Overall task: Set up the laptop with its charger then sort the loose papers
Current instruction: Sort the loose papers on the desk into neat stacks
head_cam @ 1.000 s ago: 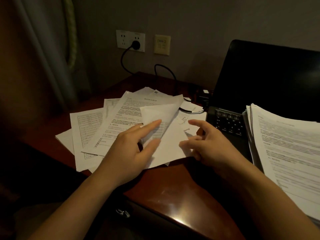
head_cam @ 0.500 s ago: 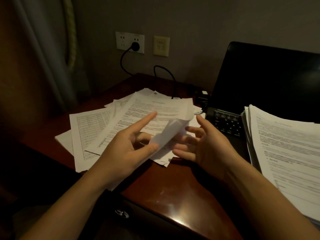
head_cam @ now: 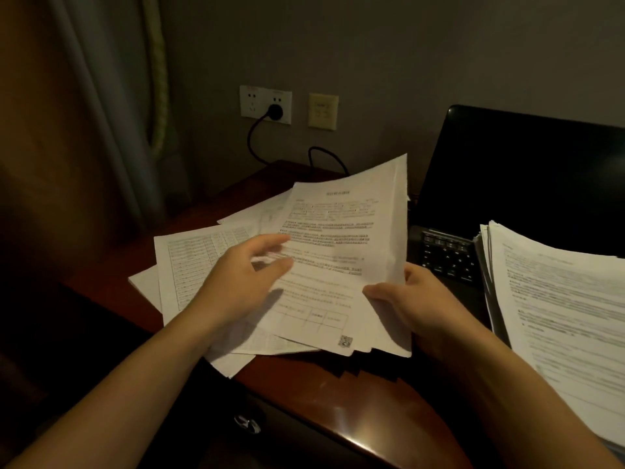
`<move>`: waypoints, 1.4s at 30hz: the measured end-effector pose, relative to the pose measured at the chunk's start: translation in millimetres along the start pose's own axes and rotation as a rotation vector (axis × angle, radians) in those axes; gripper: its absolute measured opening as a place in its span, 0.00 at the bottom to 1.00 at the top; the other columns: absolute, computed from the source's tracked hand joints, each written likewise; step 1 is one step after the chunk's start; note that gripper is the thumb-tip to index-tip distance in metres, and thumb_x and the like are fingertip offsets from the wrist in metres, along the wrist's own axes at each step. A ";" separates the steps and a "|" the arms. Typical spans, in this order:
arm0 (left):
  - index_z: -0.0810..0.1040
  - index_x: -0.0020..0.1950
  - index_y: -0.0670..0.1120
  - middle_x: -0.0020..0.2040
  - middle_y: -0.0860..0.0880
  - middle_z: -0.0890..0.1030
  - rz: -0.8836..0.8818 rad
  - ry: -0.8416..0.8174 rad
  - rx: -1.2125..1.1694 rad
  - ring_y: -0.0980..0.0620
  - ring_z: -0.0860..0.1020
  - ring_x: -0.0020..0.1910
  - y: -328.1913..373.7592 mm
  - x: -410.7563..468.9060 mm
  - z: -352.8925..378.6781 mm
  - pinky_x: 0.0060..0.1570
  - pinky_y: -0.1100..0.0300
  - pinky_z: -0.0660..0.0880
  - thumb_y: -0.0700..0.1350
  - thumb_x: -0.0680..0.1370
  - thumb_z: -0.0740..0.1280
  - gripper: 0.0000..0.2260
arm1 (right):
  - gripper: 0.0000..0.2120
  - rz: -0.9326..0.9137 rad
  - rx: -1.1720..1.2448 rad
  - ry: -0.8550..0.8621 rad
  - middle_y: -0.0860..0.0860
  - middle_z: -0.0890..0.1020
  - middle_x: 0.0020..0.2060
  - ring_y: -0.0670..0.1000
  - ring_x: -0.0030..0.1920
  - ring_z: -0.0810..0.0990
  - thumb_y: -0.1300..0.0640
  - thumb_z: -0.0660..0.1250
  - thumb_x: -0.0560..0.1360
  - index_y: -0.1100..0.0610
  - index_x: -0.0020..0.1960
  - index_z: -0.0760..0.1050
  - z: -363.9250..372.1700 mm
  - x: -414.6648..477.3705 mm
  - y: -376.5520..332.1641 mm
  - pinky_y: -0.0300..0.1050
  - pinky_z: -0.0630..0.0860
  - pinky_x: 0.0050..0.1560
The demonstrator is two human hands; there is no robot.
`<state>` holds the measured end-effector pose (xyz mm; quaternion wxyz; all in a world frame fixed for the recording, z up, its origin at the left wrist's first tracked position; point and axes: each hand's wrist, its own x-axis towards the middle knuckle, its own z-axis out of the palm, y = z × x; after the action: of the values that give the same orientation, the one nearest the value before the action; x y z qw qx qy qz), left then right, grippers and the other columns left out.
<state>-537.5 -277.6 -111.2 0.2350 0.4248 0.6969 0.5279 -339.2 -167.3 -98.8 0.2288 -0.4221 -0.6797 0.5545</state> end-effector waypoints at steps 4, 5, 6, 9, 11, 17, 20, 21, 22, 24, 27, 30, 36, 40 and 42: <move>0.63 0.78 0.58 0.69 0.55 0.72 -0.183 0.207 0.021 0.60 0.77 0.53 5.3 21.4 -22.9 0.39 0.69 0.75 0.50 0.82 0.65 0.25 | 0.11 -0.058 0.102 0.032 0.46 0.86 0.49 0.47 0.46 0.86 0.62 0.68 0.79 0.48 0.56 0.77 -1.9 -3.4 -3.7 0.44 0.82 0.44; 0.62 0.79 0.57 0.72 0.53 0.71 -0.229 0.211 0.027 0.53 0.77 0.60 6.9 25.8 -30.4 0.50 0.60 0.77 0.53 0.82 0.65 0.26 | 0.12 -0.079 0.118 0.040 0.46 0.86 0.50 0.48 0.48 0.86 0.61 0.68 0.79 0.48 0.58 0.77 -1.7 -3.9 -3.2 0.48 0.83 0.48; 0.65 0.78 0.56 0.71 0.50 0.74 -0.280 0.197 -0.024 0.48 0.78 0.61 9.6 29.9 -37.2 0.58 0.51 0.77 0.55 0.81 0.65 0.25 | 0.13 -0.107 0.133 0.047 0.45 0.86 0.52 0.48 0.49 0.86 0.61 0.68 0.79 0.47 0.60 0.77 -1.2 -4.5 -2.8 0.51 0.83 0.51; 0.83 0.59 0.48 0.50 0.47 0.86 -0.311 0.084 -0.224 0.45 0.86 0.48 18.4 36.9 -52.6 0.59 0.42 0.78 0.54 0.81 0.66 0.13 | 0.16 -0.209 0.184 0.069 0.43 0.85 0.52 0.46 0.50 0.86 0.60 0.67 0.79 0.45 0.64 0.73 -1.0 -3.7 -0.1 0.48 0.84 0.47; 0.85 0.53 0.46 0.48 0.46 0.87 -0.297 0.046 -0.274 0.45 0.86 0.47 26.2 36.2 -57.8 0.55 0.44 0.79 0.51 0.81 0.66 0.12 | 0.16 -0.248 0.210 0.086 0.44 0.84 0.52 0.44 0.49 0.85 0.59 0.67 0.79 0.45 0.64 0.71 -1.0 -2.5 0.8 0.43 0.83 0.41; 0.82 0.56 0.45 0.49 0.47 0.87 -0.135 0.063 -0.351 0.45 0.86 0.48 42.3 32.7 -60.0 0.52 0.41 0.81 0.49 0.79 0.69 0.10 | 0.12 -0.373 0.181 0.315 0.47 0.86 0.50 0.48 0.48 0.86 0.54 0.74 0.74 0.53 0.56 0.80 0.8 0.8 -4.3 0.48 0.85 0.44; 0.79 0.59 0.48 0.50 0.47 0.86 -0.048 0.089 -0.396 0.46 0.86 0.47 53.6 34.7 -55.2 0.49 0.41 0.82 0.49 0.78 0.70 0.12 | 0.12 -0.399 0.170 0.357 0.47 0.86 0.45 0.48 0.45 0.86 0.48 0.72 0.73 0.55 0.50 0.81 -0.4 2.7 -17.1 0.46 0.84 0.39; 0.78 0.59 0.48 0.51 0.47 0.86 -0.027 0.109 -0.414 0.46 0.86 0.47 59.7 35.8 -54.9 0.48 0.42 0.82 0.49 0.78 0.70 0.12 | 0.14 -0.409 0.184 0.344 0.47 0.86 0.45 0.48 0.46 0.86 0.46 0.70 0.73 0.57 0.50 0.81 -2.0 3.3 -23.5 0.46 0.84 0.38; 0.77 0.59 0.49 0.51 0.47 0.86 -0.007 0.131 -0.426 0.47 0.86 0.47 66.3 37.7 -55.4 0.47 0.44 0.83 0.50 0.78 0.70 0.12 | 0.16 -0.415 0.212 0.323 0.48 0.86 0.45 0.50 0.47 0.86 0.46 0.68 0.74 0.58 0.51 0.81 -3.9 3.8 -31.1 0.48 0.84 0.40; 0.76 0.59 0.49 0.51 0.47 0.85 0.047 0.166 -0.442 0.48 0.85 0.48 80.2 41.2 -58.0 0.48 0.46 0.83 0.50 0.78 0.70 0.12 | 0.13 -0.417 0.300 0.248 0.50 0.86 0.47 0.53 0.49 0.86 0.49 0.66 0.79 0.58 0.54 0.81 -7.8 2.7 -46.7 0.54 0.84 0.46; 0.74 0.64 0.48 0.53 0.48 0.84 0.141 0.188 -0.488 0.50 0.85 0.49 90.4 45.6 -62.2 0.47 0.50 0.84 0.50 0.76 0.72 0.19 | 0.12 -0.408 0.363 0.162 0.54 0.84 0.51 0.56 0.52 0.84 0.52 0.60 0.84 0.54 0.56 0.81 -11.8 0.8 -62.7 0.53 0.82 0.49; 0.75 0.64 0.47 0.54 0.48 0.83 0.129 0.154 -0.456 0.49 0.85 0.50 79.5 44.5 -57.8 0.44 0.54 0.83 0.50 0.69 0.77 0.25 | 0.10 -0.392 0.361 0.164 0.51 0.85 0.51 0.52 0.52 0.85 0.51 0.60 0.83 0.53 0.58 0.78 -10.0 3.1 -58.9 0.45 0.81 0.46; 0.76 0.54 0.48 0.51 0.46 0.84 0.038 0.077 -0.351 0.47 0.84 0.48 53.1 47.2 -41.0 0.42 0.52 0.83 0.41 0.73 0.76 0.14 | 0.13 -0.379 0.283 0.243 0.49 0.86 0.49 0.51 0.50 0.86 0.49 0.59 0.83 0.54 0.60 0.78 3.5 8.8 -43.5 0.54 0.84 0.49; 0.76 0.58 0.46 0.52 0.46 0.84 0.130 0.104 -0.426 0.48 0.85 0.47 67.2 52.1 -49.5 0.41 0.54 0.83 0.42 0.74 0.75 0.15 | 0.14 -0.449 0.331 0.243 0.50 0.85 0.51 0.49 0.51 0.86 0.50 0.56 0.85 0.54 0.61 0.77 -2.1 9.4 -66.4 0.47 0.83 0.46; 0.78 0.60 0.46 0.52 0.47 0.85 0.161 0.083 -0.457 0.50 0.86 0.48 68.6 51.8 -53.5 0.41 0.56 0.83 0.43 0.73 0.76 0.17 | 0.12 -0.491 0.349 0.233 0.50 0.85 0.52 0.50 0.51 0.86 0.50 0.59 0.83 0.52 0.61 0.76 -4.8 7.7 -71.0 0.49 0.83 0.48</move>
<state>-582.8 -257.2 -23.0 0.2534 0.3929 0.5324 0.7057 -362.4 -160.4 -31.4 0.5010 -0.2603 -0.6252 0.5388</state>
